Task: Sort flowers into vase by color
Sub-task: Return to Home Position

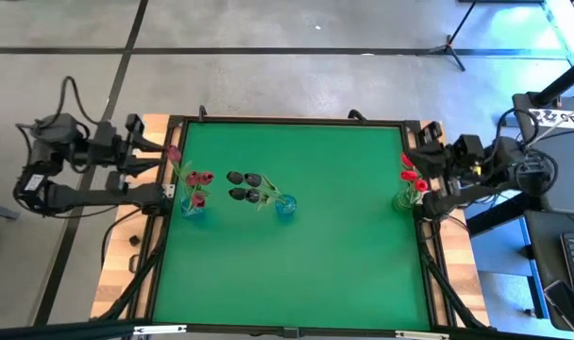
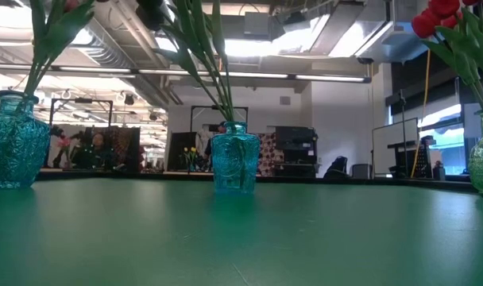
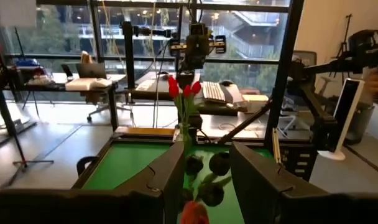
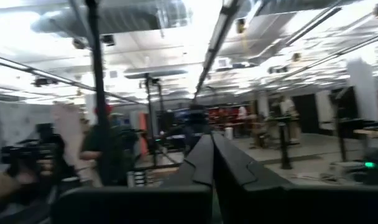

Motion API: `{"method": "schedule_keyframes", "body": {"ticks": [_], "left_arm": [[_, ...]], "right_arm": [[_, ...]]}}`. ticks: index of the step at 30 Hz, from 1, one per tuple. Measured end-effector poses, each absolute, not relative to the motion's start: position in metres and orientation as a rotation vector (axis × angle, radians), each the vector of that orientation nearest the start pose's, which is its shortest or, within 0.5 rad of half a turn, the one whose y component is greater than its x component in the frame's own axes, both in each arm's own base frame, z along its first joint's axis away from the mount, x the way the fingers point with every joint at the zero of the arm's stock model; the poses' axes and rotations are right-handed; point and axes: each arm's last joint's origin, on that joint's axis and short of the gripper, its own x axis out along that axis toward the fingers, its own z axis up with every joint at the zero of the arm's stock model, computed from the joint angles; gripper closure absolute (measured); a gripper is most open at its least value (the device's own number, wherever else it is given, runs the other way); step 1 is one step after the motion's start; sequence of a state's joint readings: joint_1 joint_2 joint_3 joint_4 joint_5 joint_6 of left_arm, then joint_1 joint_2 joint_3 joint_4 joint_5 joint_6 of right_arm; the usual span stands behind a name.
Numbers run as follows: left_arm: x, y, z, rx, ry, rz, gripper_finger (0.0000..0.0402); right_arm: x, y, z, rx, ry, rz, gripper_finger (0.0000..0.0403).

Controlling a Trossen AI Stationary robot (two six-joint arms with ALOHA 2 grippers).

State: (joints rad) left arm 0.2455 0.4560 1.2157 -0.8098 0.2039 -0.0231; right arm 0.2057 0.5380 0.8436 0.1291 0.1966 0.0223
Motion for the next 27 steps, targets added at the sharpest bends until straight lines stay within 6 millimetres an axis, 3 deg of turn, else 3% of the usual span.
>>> {"method": "schedule_keyframes", "body": {"ticks": [7, 13, 20, 27], "left_arm": [[0.022, -0.003, 0.399, -0.02, -0.06, -0.036, 0.0278], [0.015, -0.005, 0.366, -0.002, -0.196, -0.067, 0.0278], [0.007, -0.008, 0.336, -0.023, -0.264, -0.097, 0.0278], [0.006, -0.009, 0.332, -0.02, -0.299, -0.135, 0.0278]], "right_arm": [[0.087, 0.034, 0.411, 0.156, -0.418, 0.073, 0.0398], [0.086, 0.051, 0.396, 0.183, -0.49, 0.161, 0.0398], [0.084, 0.06, 0.382, 0.266, -0.483, 0.136, 0.0398], [0.083, 0.06, 0.383, 0.305, -0.494, 0.122, 0.0398]]}}
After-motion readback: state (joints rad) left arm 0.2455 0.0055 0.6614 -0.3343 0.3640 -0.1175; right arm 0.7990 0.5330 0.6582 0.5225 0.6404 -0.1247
